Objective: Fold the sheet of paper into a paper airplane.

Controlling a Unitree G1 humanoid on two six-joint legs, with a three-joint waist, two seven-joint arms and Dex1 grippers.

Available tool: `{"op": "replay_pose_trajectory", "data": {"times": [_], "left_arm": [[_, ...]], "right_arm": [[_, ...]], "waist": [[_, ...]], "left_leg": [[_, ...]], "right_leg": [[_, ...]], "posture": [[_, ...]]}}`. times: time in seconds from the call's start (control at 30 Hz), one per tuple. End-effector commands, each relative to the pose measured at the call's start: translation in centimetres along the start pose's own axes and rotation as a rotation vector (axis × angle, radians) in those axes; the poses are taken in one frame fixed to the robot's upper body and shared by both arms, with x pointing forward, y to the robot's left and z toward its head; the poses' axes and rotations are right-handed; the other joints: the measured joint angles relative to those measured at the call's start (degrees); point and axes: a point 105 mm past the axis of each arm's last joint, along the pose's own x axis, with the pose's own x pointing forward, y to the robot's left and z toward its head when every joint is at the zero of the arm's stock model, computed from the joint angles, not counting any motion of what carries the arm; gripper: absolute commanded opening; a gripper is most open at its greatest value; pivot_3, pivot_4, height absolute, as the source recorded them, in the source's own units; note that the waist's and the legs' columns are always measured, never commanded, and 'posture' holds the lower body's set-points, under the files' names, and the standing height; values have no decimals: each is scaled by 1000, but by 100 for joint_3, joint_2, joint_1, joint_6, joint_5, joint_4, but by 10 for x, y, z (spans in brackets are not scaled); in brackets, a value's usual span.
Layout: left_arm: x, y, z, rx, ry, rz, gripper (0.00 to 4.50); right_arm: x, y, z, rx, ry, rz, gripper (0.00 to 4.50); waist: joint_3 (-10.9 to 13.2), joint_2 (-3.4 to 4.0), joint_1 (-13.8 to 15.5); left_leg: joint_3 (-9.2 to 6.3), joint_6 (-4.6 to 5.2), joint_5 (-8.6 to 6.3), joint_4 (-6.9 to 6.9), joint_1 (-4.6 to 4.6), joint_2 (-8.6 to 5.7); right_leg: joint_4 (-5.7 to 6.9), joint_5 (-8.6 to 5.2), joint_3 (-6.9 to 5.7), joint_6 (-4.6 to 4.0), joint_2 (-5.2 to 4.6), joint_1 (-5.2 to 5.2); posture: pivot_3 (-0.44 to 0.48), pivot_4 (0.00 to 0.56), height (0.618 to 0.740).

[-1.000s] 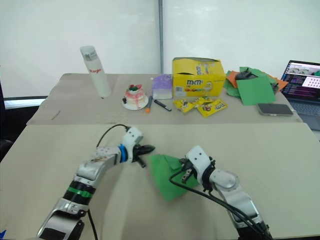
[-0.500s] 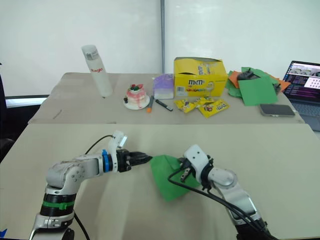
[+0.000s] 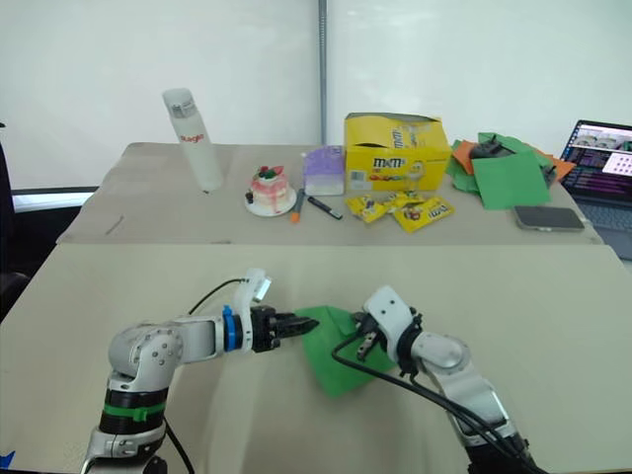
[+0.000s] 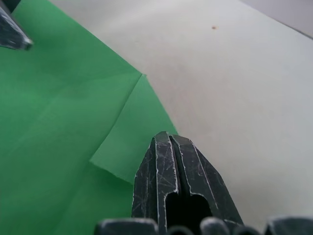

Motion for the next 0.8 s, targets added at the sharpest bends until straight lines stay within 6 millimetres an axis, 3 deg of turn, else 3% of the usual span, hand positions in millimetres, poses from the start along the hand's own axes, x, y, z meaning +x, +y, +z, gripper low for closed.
{"op": "replay_pose_trajectory", "data": {"times": [0.03,0.1,0.47,0.6,0.8], "left_arm": [[-2,-2,7,133,44,-9,641],[-4,4,11,209,72,10,26],[8,9,44,592,206,-134,9],[17,15,63,801,263,-183,9],[36,20,72,993,305,-214,9]], "right_arm": [[-15,-5,27,27,-102,-17,0],[-23,-7,36,32,-131,-25,0],[-28,2,39,1,-136,31,0],[-23,10,32,6,-122,51,0],[-21,8,23,52,-114,28,0]], "waist": [[11,1,2],[12,2,4],[15,3,66],[19,1,67],[21,1,89]], "left_leg": [[0,0,0,-1,-2,0],[0,-4,2,-3,-4,-1],[10,-3,2,-4,-5,-12],[13,-1,2,-4,-8,-11],[13,2,1,-1,-18,-12]], "right_leg": [[0,0,0,0,0,-2],[0,0,2,0,1,-7],[-10,0,-29,-1,8,-7],[-13,-1,-31,-1,18,-8],[-18,-2,-31,2,20,-10]], "posture": [[0,150,738],[0,150,738],[0,150,738],[0,150,738],[0,150,738]]}}
